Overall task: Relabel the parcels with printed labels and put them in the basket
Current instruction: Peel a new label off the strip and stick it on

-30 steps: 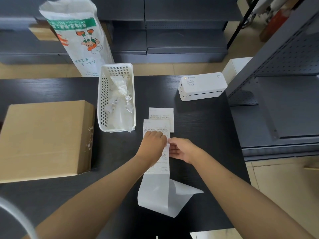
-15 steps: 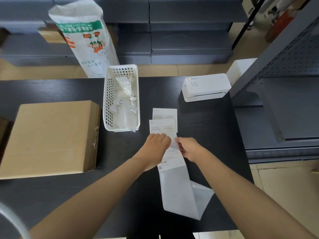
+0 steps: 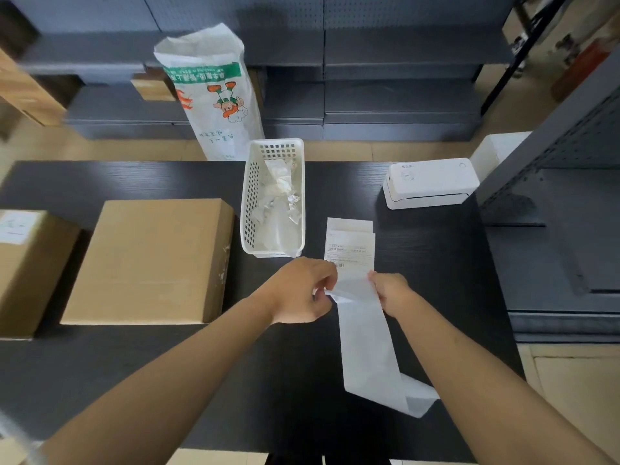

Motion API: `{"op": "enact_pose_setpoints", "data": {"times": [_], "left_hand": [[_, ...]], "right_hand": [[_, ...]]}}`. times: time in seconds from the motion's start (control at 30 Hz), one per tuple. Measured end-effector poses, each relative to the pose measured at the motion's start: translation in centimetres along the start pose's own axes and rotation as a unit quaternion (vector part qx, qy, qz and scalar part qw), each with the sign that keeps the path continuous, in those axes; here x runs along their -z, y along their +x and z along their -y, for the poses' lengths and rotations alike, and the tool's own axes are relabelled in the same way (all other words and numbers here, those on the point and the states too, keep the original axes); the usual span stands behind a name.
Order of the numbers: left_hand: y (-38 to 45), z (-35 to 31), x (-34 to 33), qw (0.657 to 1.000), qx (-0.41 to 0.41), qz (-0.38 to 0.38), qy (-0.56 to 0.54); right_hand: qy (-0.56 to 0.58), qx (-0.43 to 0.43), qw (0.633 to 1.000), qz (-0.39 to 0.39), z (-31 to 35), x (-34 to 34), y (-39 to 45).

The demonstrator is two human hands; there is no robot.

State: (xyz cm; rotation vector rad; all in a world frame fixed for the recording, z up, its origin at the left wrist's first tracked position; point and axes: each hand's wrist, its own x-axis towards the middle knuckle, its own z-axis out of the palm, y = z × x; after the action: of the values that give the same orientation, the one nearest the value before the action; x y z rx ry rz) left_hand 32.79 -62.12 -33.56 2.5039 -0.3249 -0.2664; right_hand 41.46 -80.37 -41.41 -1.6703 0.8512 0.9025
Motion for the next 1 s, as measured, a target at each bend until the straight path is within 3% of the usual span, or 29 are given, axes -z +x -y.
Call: {"op": "enact_pose_setpoints", "data": {"times": [0.23, 0.47, 0.53, 0.6, 0.67, 0.7, 0.73, 0.8, 0.87, 1.0], "left_hand": [[-1.1, -1.5, 3.3, 0.998, -0.015, -0.045, -0.051], [-1.0, -2.8, 6.2, 0.990, -0.018, -0.084, -0.112], [-0.9, -2.8, 6.6, 0.991, 0.003, -0.065, -0.121], [-0.7, -2.4, 6.7, 0.992, 0.041, -0.019, -0.119], [-0.7, -2.0, 6.6, 0.991, 0.071, 0.026, -0.107], [-0.7, -1.9, 6.5, 0.991, 0.080, 0.041, -0.099], [-0.6, -1.8, 6.5, 0.991, 0.084, 0.053, -0.089], [-0.6, -1.5, 6.7, 0.991, 0.095, 0.071, -0.059], [-0.7, -1.1, 7.0, 0.991, 0.107, 0.076, -0.035], [-1.7, -0.2, 8.8, 0.991, 0.108, 0.078, -0.022]], "right_hand": [[-0.088, 0.037, 0.995, -0.026, -0.2, -0.2, -0.6], [-0.308, 0.147, 0.936, -0.090, -0.9, 0.0, -1.5], [-0.392, 0.168, 0.892, -0.147, -1.2, 0.1, -2.3], [-0.488, 0.214, 0.811, -0.240, -1.3, 0.6, -3.5], [-0.484, 0.317, 0.767, -0.278, -0.7, 1.1, -5.1], [-0.443, 0.374, 0.776, -0.247, -0.3, 1.3, -6.0], [-0.376, 0.417, 0.809, -0.174, 0.0, 1.4, -7.0], [-0.271, 0.409, 0.871, 0.027, 0.7, 1.0, -9.8], [-0.274, 0.396, 0.865, 0.140, 0.9, -0.1, -12.4], [-0.293, 0.443, 0.833, 0.154, 1.2, -2.7, -14.4]]}}
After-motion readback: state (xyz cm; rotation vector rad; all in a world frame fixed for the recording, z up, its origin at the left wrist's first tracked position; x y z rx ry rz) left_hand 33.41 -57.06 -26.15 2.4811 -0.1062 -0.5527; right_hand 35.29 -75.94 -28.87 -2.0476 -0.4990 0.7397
